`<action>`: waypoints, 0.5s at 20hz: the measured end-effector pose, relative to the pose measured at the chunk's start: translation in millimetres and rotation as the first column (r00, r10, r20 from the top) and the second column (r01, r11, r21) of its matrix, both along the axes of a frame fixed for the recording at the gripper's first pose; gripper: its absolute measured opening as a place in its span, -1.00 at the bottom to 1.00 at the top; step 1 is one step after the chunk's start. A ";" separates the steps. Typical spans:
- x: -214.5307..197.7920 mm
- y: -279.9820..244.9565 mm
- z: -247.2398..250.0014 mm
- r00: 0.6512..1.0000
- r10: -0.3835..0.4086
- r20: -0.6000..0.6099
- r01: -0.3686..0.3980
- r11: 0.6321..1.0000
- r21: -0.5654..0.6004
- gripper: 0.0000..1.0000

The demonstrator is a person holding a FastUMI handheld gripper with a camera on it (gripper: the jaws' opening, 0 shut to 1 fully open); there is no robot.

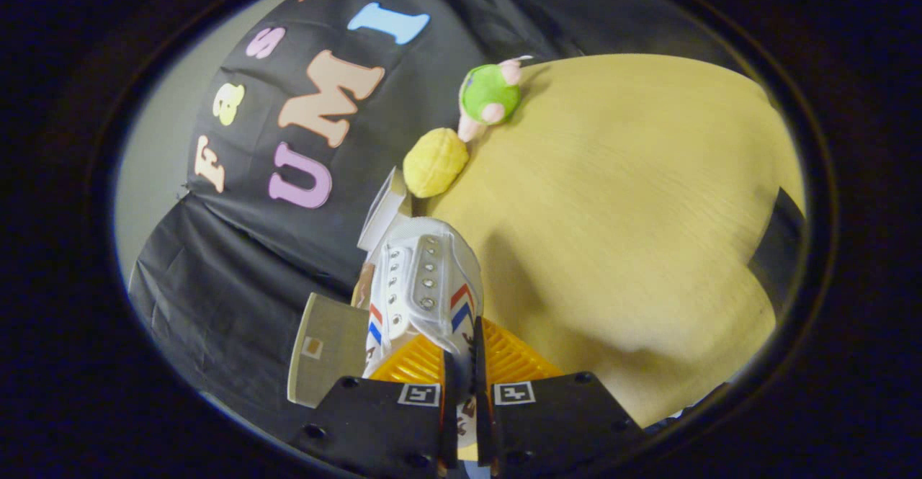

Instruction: Open the storage box then place both shoes into the box .Put the left shoe in first, then the right shoe, with the right side of both shoes facing outward in a uniform manner.

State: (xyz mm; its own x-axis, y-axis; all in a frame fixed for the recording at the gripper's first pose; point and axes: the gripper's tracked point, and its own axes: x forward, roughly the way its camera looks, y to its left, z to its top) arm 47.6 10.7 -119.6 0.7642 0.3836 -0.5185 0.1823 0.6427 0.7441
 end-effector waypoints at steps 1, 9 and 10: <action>-2.6 15.3 13.2 0.999 0.027 0.017 -0.028 0.999 0.017 -0.74; -3.7 153.9 130.4 0.947 0.267 0.178 -0.275 0.961 0.024 -0.74; -4.0 173.0 140.9 0.936 0.296 0.192 -0.303 0.953 0.011 -0.74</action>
